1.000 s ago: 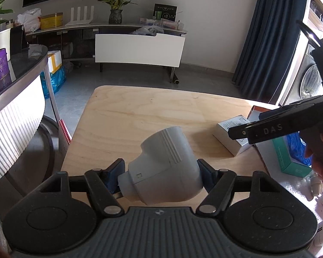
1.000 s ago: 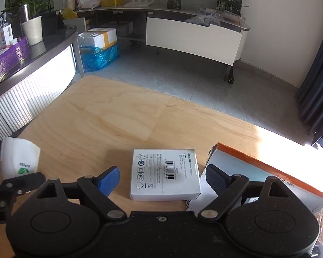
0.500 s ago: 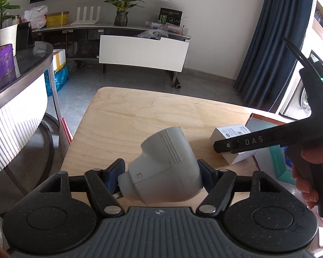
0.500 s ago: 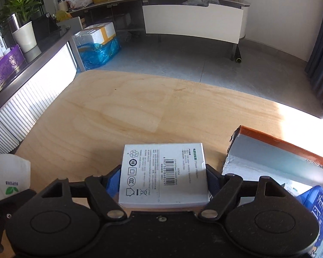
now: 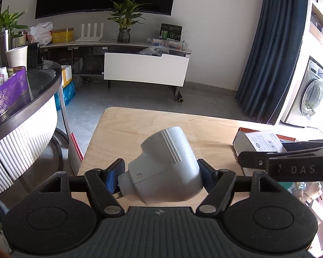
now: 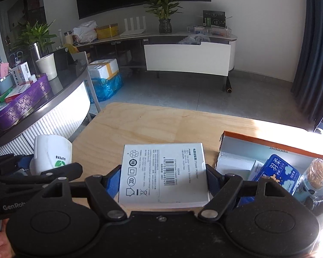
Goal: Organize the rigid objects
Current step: 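Carry the white heater and white box with both tools over the tray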
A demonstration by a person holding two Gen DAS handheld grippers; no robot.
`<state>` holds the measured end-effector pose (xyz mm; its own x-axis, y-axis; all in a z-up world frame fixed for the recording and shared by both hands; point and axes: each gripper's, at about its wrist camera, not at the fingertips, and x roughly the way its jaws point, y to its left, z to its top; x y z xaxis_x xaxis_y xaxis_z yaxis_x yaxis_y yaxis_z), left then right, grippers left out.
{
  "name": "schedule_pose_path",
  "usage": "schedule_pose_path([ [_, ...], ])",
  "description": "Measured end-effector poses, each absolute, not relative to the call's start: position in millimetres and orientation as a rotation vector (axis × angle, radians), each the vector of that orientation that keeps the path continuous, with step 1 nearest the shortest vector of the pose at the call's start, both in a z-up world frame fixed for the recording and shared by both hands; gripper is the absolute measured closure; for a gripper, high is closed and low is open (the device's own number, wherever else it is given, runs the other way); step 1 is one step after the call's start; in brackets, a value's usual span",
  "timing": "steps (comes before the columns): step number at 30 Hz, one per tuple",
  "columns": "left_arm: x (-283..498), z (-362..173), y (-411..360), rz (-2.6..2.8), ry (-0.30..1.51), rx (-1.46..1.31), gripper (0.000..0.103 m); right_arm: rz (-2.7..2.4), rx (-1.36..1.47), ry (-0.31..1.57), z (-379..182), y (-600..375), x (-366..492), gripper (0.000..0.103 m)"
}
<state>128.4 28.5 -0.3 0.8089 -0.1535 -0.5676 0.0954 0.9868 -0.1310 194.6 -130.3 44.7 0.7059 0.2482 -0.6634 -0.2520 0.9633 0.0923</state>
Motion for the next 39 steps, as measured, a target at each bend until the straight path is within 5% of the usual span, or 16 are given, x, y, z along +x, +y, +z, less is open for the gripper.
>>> schedule_pose_path([
  [39,45.0,28.3,-22.7,-0.216,0.52,-0.008,0.029,0.169,0.101,0.559,84.9,-202.1,38.0,0.011],
])
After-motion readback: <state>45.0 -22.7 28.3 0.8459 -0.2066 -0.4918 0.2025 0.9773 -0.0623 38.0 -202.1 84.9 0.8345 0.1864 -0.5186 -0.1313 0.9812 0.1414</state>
